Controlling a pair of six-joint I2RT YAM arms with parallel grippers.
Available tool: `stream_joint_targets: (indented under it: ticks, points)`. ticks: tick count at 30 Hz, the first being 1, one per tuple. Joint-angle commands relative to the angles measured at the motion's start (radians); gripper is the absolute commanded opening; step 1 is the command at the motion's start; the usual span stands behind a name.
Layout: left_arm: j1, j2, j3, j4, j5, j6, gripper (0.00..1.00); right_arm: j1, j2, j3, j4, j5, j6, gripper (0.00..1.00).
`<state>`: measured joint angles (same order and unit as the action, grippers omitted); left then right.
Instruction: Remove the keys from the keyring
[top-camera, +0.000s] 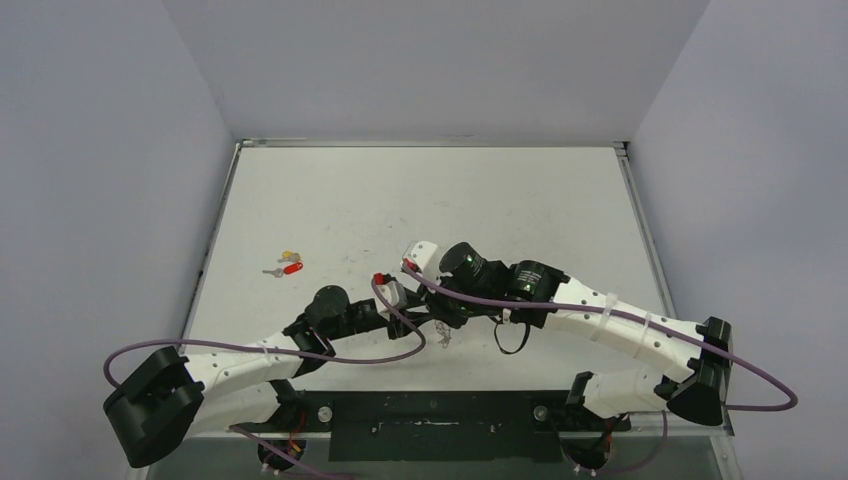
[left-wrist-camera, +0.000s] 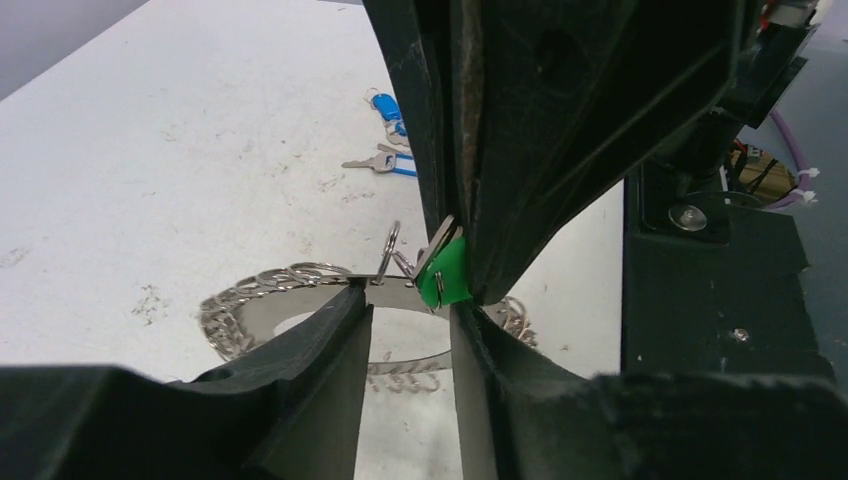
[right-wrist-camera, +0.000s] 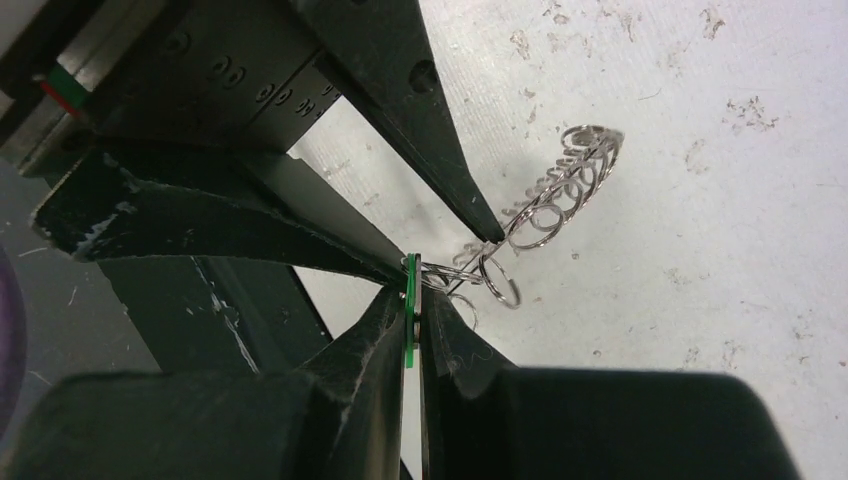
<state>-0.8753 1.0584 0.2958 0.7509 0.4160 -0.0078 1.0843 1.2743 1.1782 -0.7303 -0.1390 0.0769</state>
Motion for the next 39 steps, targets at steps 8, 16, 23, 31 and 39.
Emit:
stream_joint_targets:
  ticks: [8, 16, 23, 31, 39]
  points:
    - [-0.005, -0.005, 0.008, 0.091, -0.044, 0.042, 0.06, 0.022, -0.02, 0.018, 0.065, 0.034, 0.042, 0.0]
    - [-0.004, -0.035, -0.014, 0.057, 0.011, 0.039, 0.0, -0.033, -0.081, 0.009, -0.009, 0.107, 0.039, 0.0]
    - [-0.004, -0.048, -0.035, 0.029, 0.027, 0.019, 0.0, -0.146, -0.109, -0.057, -0.022, 0.047, 0.032, 0.0]
    - [-0.004, -0.023, -0.067, 0.114, 0.008, -0.046, 0.0, -0.146, -0.07, -0.146, 0.053, -0.017, 0.02, 0.0]
    - [-0.02, -0.037, -0.021, 0.081, -0.013, -0.077, 0.35, -0.126, -0.076, -0.104, 0.053, 0.013, 0.047, 0.0]
